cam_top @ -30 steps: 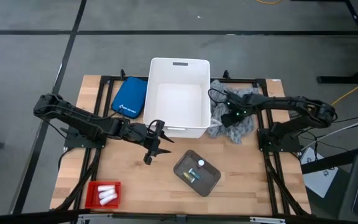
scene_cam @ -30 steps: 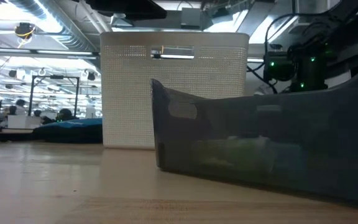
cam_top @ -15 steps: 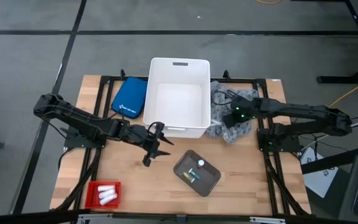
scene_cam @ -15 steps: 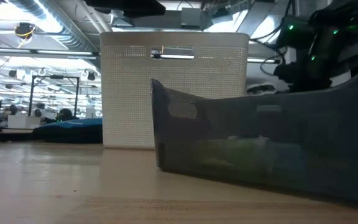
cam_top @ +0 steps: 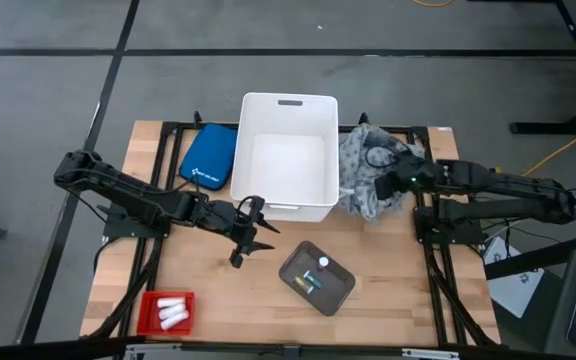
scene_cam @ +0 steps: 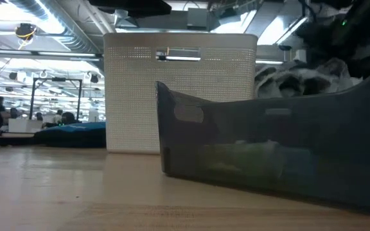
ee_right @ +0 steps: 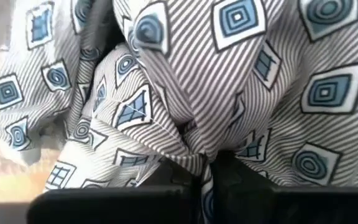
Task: Pick & place medical supplies in basket/bin
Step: Put the gray patient gown into the white organizer bin
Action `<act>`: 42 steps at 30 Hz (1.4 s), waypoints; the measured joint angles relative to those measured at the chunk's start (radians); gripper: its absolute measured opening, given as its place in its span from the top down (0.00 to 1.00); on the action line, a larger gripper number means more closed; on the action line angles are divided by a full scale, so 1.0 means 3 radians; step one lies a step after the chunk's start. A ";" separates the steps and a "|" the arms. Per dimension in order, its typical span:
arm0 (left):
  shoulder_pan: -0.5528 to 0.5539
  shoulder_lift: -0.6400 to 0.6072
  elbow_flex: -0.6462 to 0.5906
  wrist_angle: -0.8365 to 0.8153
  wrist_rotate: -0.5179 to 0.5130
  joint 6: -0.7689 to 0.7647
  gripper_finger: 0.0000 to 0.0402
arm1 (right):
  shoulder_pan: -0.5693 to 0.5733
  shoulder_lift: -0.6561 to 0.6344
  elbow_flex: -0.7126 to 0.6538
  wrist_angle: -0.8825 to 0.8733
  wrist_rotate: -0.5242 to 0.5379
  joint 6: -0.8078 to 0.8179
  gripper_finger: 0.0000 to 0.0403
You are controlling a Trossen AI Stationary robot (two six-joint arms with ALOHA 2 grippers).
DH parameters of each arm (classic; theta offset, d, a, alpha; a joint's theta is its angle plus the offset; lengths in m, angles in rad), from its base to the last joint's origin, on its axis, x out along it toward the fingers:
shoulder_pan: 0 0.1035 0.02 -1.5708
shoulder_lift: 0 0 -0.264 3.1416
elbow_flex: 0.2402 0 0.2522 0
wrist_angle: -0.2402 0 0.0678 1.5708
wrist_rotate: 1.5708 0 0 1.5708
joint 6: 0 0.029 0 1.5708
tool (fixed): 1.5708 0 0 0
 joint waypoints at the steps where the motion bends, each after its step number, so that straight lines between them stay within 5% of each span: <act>1: 0.0000 0.0000 0.0000 -0.0001 0.0000 0.0000 0.52 | 0.0028 -0.0018 0.0070 -0.0083 0.0079 0.0027 0.97; 13: 0.0001 0.0000 0.0000 0.0168 -0.0259 0.0125 0.52 | 0.0348 -0.0093 0.1012 -0.0367 0.0873 -0.0202 0.98; 24: 0.0004 0.0000 0.0000 0.0230 -0.0523 0.0185 0.52 | 0.0610 -0.0093 0.1391 -0.0306 0.1317 -0.0487 0.98; 34: 0.0170 0.0000 0.0000 0.0333 -0.0896 0.0337 0.52 | 0.0838 -0.0092 0.1621 0.0594 0.1416 -0.1295 0.98; 42: 0.0439 -0.0001 0.0000 0.0938 -0.1155 0.0715 0.51 | 0.1010 0.0009 0.1760 0.1289 0.1269 -0.1940 0.98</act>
